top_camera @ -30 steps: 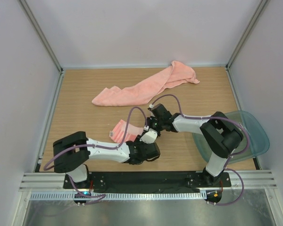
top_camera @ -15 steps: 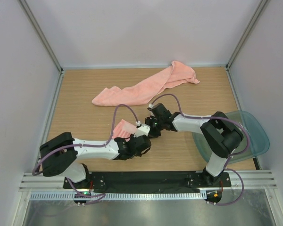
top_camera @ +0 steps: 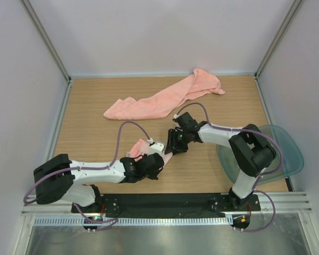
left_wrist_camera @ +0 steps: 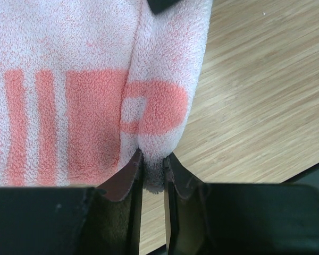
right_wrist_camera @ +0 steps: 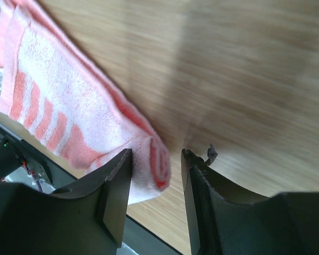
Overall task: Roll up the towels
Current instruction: Roll the towel
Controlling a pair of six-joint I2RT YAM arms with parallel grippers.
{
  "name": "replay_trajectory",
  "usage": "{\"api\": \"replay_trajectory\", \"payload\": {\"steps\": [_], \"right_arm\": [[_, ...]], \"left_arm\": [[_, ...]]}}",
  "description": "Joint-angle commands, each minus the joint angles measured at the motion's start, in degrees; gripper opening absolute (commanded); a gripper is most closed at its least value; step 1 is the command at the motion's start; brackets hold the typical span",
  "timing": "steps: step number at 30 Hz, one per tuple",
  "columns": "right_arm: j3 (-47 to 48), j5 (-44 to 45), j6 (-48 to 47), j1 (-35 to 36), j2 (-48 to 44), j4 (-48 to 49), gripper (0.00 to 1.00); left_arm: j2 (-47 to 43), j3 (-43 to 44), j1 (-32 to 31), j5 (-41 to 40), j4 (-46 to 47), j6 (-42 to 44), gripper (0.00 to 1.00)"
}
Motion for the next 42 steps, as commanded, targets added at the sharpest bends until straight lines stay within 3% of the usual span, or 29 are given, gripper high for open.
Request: {"api": "replay_trajectory", "payload": {"steps": [1, 16, 31, 38, 42], "right_arm": [[2.5, 3.1, -2.9, -2.0, -2.1, -2.6, 0.48], [5.4, 9.5, -7.1, -8.5, -8.3, -11.1, 0.48], [2.6, 6.5, -7.2, -8.8, -13.0, -11.4, 0.48], [-4.7, -9.5, -4.7, -8.4, -16.4, 2.3, 0.54], [-7.8, -13.0, -2.4, -6.5, -16.3, 9.5, 0.62]], "left_arm": [[-1.0, -0.7, -0.2, 1.2, 0.7, -1.6, 0.13], [-9.2, -4.2, 4.6, 10.5, 5.3, -10.1, 0.12], [-14.8, -20.1, 21.5, 29.1, 24.1, -27.8, 0.13], [-14.6, -22.0, 26.4, 32.4, 21.9, -33.9, 0.12], [-15.0, -23.0, 28.5, 33.4, 18.8, -36.1, 0.12]]}}
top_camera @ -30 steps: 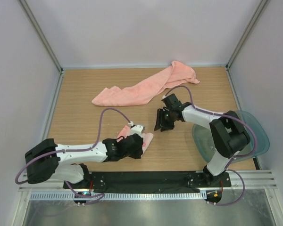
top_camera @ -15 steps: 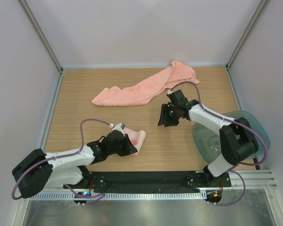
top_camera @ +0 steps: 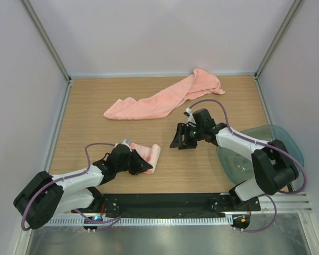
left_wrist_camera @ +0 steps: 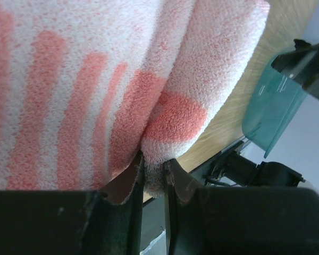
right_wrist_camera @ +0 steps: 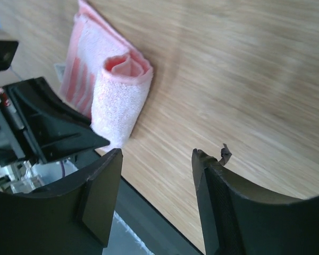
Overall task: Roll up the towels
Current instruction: Roll the towel
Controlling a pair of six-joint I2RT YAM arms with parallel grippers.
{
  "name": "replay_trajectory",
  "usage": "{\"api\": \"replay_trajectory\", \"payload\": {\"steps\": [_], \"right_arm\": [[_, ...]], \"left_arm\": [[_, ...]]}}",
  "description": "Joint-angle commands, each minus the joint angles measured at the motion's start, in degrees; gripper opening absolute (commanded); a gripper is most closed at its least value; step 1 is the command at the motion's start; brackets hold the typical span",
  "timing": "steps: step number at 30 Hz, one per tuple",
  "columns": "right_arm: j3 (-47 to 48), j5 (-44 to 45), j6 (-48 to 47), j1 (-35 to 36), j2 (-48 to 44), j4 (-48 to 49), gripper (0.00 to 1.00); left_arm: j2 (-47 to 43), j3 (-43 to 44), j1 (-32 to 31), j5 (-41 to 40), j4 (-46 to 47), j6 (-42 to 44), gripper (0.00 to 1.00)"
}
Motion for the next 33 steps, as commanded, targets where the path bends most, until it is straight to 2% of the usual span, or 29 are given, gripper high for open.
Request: {"api": "replay_trajectory", "payload": {"steps": [1, 9, 21, 33], "right_arm": [[-2.4, -7.4, 3.0, 2.1, -1.1, 12.8, 0.63], [-3.6, -7.8, 8.1, 8.0, 6.5, 25.3, 0.64], [-1.7, -5.7, 7.2, 11.2, 16.1, 29.8, 0.65], [-1.6, -5.9, 8.6, 12.5, 23.8, 37.0, 0.64]], "left_arm": [[-0.6, -1.5, 1.8, 2.1, -3.9, -3.4, 0.12], [2.2, -3.3, 5.5, 4.3, -5.0, -3.4, 0.06], [16.1, -2.5, 10.4, 12.9, 0.8, 0.2, 0.02], [11.2, -2.6, 13.3, 13.4, -4.9, 1.4, 0.04]]}}
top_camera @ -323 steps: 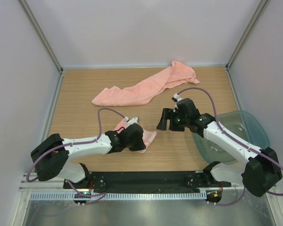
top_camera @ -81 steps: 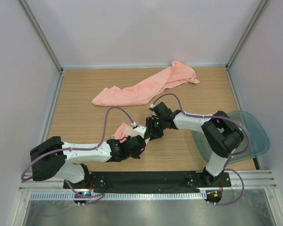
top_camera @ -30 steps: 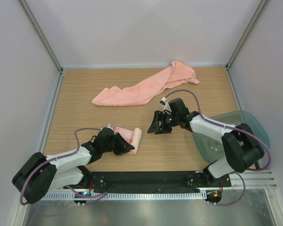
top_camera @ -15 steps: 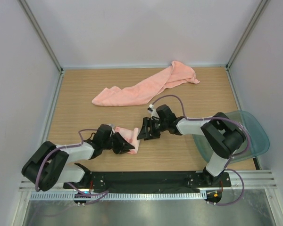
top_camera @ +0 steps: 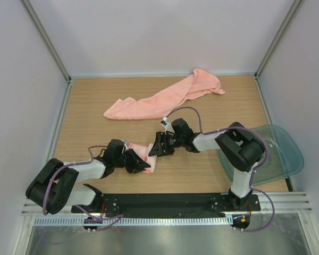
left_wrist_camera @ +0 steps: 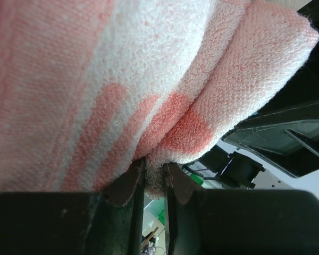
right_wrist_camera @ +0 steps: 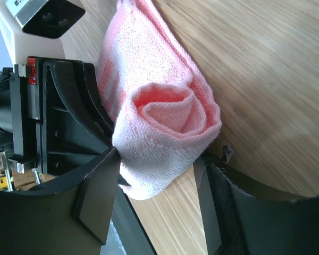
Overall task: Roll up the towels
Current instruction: Roll the towel
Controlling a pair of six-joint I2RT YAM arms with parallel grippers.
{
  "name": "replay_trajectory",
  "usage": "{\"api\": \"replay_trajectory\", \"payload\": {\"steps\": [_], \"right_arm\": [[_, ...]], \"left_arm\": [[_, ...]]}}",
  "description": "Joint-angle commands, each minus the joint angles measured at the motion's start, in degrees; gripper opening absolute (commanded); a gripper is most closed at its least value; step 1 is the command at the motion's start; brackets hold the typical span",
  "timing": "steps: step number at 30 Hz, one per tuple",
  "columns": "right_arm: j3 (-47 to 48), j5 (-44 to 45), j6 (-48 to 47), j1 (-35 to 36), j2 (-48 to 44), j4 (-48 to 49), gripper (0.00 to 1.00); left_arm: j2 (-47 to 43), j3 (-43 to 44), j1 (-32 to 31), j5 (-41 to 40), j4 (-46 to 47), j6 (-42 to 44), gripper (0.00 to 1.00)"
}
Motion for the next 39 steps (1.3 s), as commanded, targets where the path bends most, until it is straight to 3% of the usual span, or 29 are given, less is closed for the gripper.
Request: {"api": "replay_trajectory", "payload": {"steps": [1, 5, 12, 16, 24, 31, 39], "right_arm": [[0.0, 2.7, 0.0, 0.9, 3.5, 2.7, 0.63], [-0.7, 2.9, 1.2, 1.2, 4.7, 5.1, 0.59], [-0.8, 5.7, 2.8, 1.3, 4.9, 4.9, 0.43], [1.1, 7.8, 2.6, 1.3, 4.6, -1.5, 0.39], [8.1, 13.8, -2.5, 3.1, 1.7, -18.5, 0.38], [14.6, 17.9, -6.4, 7.1, 0.7, -30.9, 0.38], [21.1, 18.5, -8.7, 10.5, 3.0, -37.8, 0.40]], "left_arm": [[-1.3, -2.1, 1.5, -4.4, -11.5, 3.7, 0.06], [-3.1, -2.2, 2.3, -5.5, -13.5, 4.7, 0.12], [-4.9, -1.9, 2.4, -6.4, -14.6, 5.8, 0.25], [-8.3, -0.8, 2.3, -8.9, -19.8, 7.9, 0.38], [-18.7, 5.4, 0.1, -17.4, -35.9, 14.1, 0.51], [-20.9, 14.2, -7.3, -28.7, -45.3, 19.0, 0.57], [-21.2, 22.4, -27.3, -50.7, -50.1, 21.4, 0.57]]}}
